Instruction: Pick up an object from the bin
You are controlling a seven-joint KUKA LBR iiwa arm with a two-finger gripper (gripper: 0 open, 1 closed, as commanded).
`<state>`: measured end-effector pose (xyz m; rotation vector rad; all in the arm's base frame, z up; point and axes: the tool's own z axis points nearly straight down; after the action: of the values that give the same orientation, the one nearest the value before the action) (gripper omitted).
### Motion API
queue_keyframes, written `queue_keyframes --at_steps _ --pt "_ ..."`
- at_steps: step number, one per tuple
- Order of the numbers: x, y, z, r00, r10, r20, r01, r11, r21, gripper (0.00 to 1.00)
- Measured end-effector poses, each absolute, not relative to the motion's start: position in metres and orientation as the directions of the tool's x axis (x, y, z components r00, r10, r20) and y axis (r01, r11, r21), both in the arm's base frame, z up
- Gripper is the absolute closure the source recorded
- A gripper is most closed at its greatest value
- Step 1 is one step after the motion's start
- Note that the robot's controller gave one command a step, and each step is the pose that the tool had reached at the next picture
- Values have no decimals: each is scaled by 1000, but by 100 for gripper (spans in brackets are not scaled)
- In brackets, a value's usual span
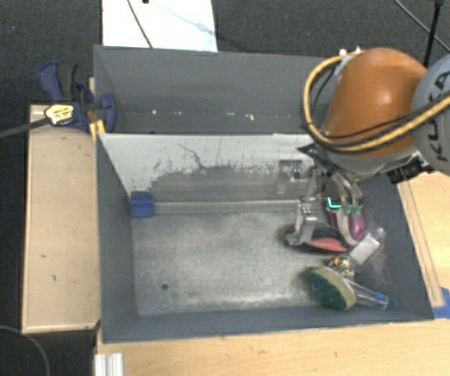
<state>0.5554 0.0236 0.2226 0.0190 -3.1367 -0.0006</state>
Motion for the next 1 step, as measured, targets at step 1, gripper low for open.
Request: queue_keyframes --at_steps 1 --pt "550 -83 67 -997 79 3 79 997 -1 0"
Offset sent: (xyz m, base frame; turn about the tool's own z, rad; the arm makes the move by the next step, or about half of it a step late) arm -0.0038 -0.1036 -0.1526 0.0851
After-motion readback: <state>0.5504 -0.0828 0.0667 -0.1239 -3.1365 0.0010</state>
